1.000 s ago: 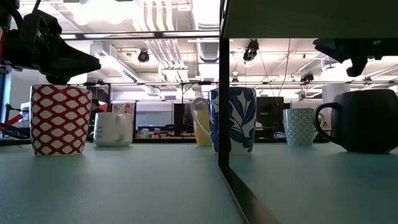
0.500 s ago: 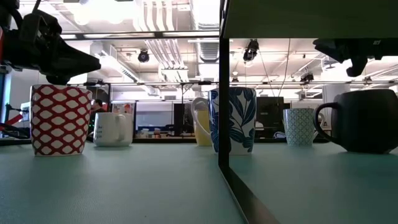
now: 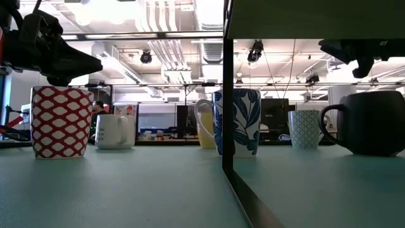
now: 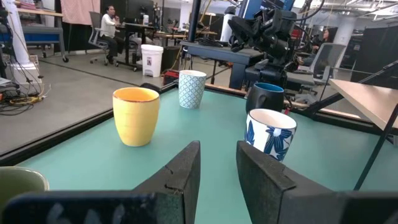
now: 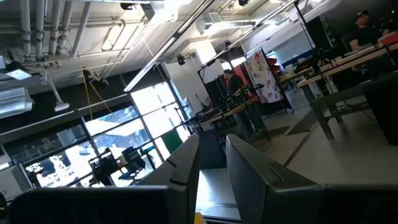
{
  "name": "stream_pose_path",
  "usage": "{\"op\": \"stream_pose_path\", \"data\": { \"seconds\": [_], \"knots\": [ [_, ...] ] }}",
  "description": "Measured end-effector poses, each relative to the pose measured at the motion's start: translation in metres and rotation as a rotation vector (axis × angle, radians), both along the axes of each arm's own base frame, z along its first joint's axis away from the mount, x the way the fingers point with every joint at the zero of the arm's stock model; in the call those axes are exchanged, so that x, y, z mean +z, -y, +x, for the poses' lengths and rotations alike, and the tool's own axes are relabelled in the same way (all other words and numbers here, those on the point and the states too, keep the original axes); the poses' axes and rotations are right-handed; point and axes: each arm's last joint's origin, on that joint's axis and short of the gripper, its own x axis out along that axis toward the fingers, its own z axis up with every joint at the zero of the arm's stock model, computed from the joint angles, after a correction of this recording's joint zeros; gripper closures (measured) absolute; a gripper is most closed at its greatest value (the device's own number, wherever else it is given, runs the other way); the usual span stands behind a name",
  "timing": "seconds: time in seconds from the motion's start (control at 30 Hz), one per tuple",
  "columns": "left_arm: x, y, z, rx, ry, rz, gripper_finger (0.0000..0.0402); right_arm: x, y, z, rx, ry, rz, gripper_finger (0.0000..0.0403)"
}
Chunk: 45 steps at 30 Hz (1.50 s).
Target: Place coffee mugs
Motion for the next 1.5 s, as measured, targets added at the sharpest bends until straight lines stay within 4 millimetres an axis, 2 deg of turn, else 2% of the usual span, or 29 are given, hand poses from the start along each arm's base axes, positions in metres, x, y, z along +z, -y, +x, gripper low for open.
{"op": "stream_pose_path", "data": {
  "seconds": [0.87,1.17,1.3,1.4,1.5],
  "knots": [
    [0.000,0.000,0.000,0.000,0.000,0.000,0.0315,0.000,0.000,0.000,-0.001,0.003,0.000,0.0335],
    [0.000,0.000,0.000,0.000,0.000,0.000,0.0315,0.002,-0.001,0.001,0.082,0.039,0.016,0.0335],
    [0.000,0.000,0.000,0.000,0.000,0.000,0.0315,0.022,-0.002,-0.004,0.071,0.073,-0.002,0.0335],
    [0.000,0.000,0.000,0.000,0.000,0.000,0.0315,0.036,-0.003,-0.007,0.043,0.018,-0.045,0.0335],
    [0.000,0.000,0.000,0.000,0.000,0.000,0.0315,0.049,-0.003,-0.010,0.017,-0.022,-0.017,0.0335]
  ]
}}
